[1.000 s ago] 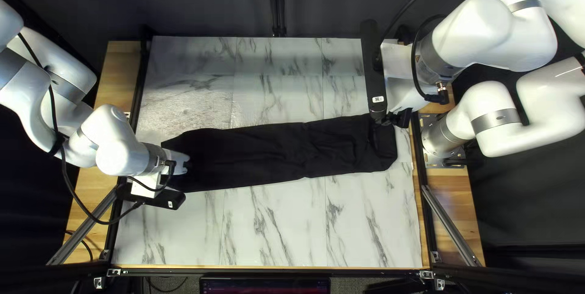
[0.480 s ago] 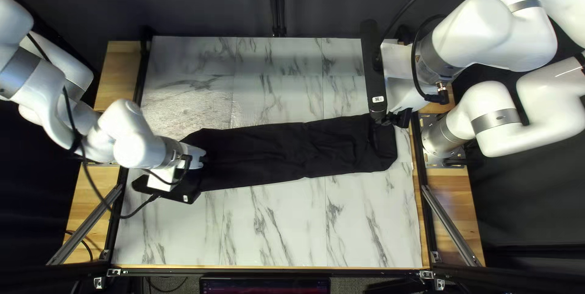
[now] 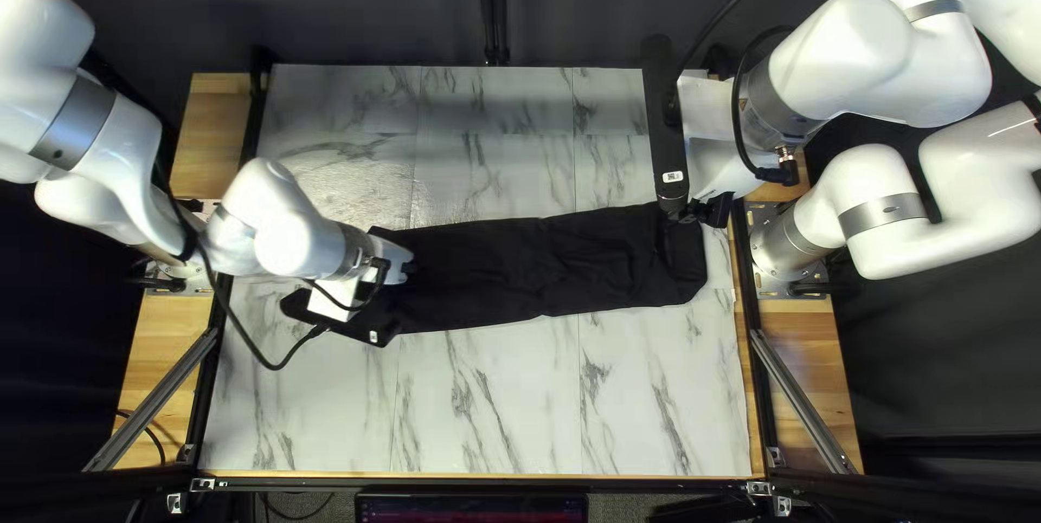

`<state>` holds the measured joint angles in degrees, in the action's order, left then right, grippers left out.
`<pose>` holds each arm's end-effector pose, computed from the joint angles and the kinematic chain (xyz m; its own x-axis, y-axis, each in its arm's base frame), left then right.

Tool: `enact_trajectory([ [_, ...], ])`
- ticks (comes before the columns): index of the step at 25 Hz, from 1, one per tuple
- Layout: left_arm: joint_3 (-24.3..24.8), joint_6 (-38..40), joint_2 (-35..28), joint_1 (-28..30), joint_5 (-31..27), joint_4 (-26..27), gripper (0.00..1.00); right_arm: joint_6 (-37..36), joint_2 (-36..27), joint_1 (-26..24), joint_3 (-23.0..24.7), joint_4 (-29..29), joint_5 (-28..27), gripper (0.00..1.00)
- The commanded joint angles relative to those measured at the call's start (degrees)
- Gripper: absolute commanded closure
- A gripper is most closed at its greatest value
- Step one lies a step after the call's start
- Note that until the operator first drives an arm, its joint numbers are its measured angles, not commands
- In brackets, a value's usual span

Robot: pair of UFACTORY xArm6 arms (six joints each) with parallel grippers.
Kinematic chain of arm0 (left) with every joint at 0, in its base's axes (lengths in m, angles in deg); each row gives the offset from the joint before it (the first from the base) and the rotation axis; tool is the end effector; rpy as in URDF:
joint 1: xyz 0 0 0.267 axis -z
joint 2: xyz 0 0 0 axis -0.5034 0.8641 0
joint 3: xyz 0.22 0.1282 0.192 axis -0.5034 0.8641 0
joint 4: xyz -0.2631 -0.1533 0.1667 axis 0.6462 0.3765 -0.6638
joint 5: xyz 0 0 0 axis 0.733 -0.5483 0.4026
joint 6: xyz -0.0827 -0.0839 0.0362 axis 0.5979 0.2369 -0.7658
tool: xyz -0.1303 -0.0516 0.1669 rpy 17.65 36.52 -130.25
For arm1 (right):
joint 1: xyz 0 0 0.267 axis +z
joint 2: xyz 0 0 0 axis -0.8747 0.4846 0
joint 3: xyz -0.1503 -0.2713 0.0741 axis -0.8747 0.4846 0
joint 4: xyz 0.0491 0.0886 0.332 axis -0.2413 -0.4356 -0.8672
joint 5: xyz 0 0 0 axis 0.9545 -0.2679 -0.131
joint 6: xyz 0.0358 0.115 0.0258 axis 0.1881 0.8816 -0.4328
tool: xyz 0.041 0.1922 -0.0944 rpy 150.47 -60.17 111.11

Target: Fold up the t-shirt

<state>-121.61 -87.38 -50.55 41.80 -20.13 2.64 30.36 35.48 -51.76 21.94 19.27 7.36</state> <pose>0.4329 -0.0407 0.0904 -0.2557 -0.9273 -0.2735 -0.9273 0.3152 -0.2019 0.2703 0.0231 0.3121 0.9703 0.0614 0.2338 0.0524 -0.9976 0.0448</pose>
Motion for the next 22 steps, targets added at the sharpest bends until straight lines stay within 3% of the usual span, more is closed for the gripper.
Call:
enact_trajectory([
  [1,-4.38,-3.81,3.49,-1.81,0.71,-0.1,1.0,0.0,0.0,0.0,0.0,0.0,0.0,0.0],
  [11,-11.76,-10.19,12.28,-4.28,5.11,0.9,1.0,0.0,0.0,0.0,0.0,0.0,0.0,0.0],
  [19,-9.92,-4.04,9.04,2.03,1.96,-0.3,1.0,0.0,0.0,0.0,0.0,0.0,0.0,0.0],
  [22,-12.25,-3.69,11.89,3.3,1.68,1.05,1.0,0.0,0.0,0.0,0.0,0.0,0.0,0.0],
])
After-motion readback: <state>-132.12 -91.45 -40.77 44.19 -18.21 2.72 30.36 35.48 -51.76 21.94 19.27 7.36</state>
